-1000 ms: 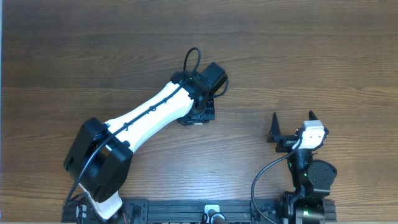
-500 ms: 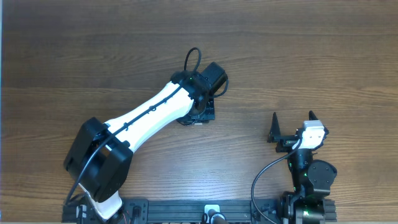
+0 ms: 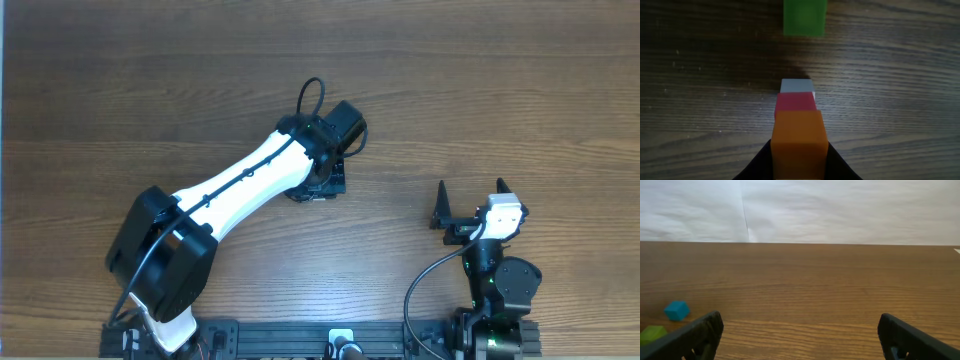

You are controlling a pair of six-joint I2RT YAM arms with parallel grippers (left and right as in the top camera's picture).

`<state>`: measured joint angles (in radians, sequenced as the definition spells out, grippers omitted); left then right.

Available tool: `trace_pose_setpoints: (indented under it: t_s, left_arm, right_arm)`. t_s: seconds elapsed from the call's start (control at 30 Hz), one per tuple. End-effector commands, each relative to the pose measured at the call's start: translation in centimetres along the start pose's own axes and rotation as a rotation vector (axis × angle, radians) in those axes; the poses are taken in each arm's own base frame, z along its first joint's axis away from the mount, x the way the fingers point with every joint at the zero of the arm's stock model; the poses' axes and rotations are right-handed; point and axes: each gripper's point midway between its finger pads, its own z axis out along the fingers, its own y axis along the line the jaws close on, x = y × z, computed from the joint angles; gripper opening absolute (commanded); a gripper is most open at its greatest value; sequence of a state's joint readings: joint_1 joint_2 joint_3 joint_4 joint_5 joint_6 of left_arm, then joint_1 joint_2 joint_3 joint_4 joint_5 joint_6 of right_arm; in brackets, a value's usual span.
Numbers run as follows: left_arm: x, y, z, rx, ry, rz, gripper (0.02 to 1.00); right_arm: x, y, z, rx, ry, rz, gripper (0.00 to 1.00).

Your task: Stack Cubes

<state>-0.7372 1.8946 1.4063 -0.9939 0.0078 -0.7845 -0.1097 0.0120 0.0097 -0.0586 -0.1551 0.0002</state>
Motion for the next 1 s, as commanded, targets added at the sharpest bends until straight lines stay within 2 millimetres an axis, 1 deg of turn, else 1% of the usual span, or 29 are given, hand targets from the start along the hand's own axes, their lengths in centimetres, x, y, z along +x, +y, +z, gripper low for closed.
trace_pose_setpoints:
  t_s: [0.03, 0.13, 0.27, 0.33, 1.0]
  left_arm:
    - [-0.35, -0.45, 0.41, 0.010, 0.005, 0.012, 0.102]
    - [-0.35, -0.45, 0.41, 0.010, 0.005, 0.012, 0.119]
    - [-0.34, -0.46, 0.41, 0.010, 0.005, 0.012, 0.251]
    - [-0.34, -0.46, 0.41, 0.010, 0.005, 0.012, 0.268]
    - [-0.26, -0.36, 0.41, 0.006, 0.008, 0.012, 0.253]
  right_arm:
    - [0.18, 0.04, -0.01, 0.000, 0.003, 0.003, 0.991]
    - [0.18, 0.04, -0.01, 0.000, 0.003, 0.003, 0.991]
    - [0.18, 0.04, -0.01, 0.000, 0.003, 0.003, 0.993]
    - [0.18, 0.03, -0.01, 0.001, 0.003, 0.003, 0.993]
    - [0.18, 0.04, -0.01, 0.000, 0.003, 0.003, 0.993]
